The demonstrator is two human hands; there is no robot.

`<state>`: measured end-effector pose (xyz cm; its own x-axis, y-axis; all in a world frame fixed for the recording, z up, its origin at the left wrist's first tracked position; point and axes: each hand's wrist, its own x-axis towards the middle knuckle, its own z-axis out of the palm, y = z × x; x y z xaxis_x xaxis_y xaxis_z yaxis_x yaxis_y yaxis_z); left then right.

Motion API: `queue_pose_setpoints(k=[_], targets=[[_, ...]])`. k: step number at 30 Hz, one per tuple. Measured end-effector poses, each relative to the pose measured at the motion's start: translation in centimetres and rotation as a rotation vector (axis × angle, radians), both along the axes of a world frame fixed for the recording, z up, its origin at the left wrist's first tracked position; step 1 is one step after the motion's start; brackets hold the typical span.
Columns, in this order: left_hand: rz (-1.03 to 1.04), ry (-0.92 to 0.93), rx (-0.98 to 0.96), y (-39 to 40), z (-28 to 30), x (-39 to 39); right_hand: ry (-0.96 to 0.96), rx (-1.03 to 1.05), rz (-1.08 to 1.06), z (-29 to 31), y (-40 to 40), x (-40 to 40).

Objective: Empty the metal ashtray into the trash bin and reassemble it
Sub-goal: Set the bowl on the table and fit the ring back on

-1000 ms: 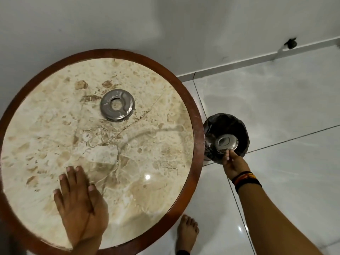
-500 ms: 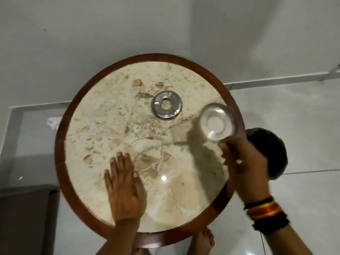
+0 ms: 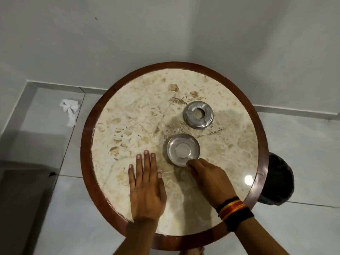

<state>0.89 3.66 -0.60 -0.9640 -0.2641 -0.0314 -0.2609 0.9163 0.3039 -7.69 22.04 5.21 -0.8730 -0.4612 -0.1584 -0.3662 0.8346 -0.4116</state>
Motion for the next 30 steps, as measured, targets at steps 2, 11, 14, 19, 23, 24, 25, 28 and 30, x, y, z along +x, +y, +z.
queue_pose_setpoints(k=[2,11,14,19,23,24,25,28,30], targets=[[0.0,-0.001,0.018,0.0,0.0,0.0,-0.006,-0.009,-0.017,1.8,0.2,-1.1],[-0.022,-0.021,0.006,-0.2,-0.2,-0.1,-0.307,0.195,-0.397,4.3,-4.5,-18.1],[-0.016,0.009,0.022,-0.2,-0.1,0.0,-0.304,0.397,-0.31,3.8,-6.1,-19.3],[-0.011,0.034,0.024,-0.2,0.1,-0.1,-0.352,0.441,-0.334,3.3,-6.1,-19.2],[-0.011,0.022,0.019,-0.2,0.1,-0.1,-0.42,0.411,-0.354,3.1,-5.4,-19.7],[-0.014,0.016,0.017,-0.3,0.1,-0.2,-0.43,0.398,-0.363,3.0,-5.3,-19.7],[-0.016,0.009,0.015,-0.3,0.1,-0.1,-0.433,0.383,-0.376,2.9,-5.1,-19.5],[-0.015,-0.002,0.019,-0.3,0.2,-0.2,-0.39,0.346,-0.379,2.3,-4.9,-18.5],[-0.014,-0.006,0.017,-0.3,0.2,-0.3,-0.348,0.34,-0.356,1.7,-4.9,-17.7]])
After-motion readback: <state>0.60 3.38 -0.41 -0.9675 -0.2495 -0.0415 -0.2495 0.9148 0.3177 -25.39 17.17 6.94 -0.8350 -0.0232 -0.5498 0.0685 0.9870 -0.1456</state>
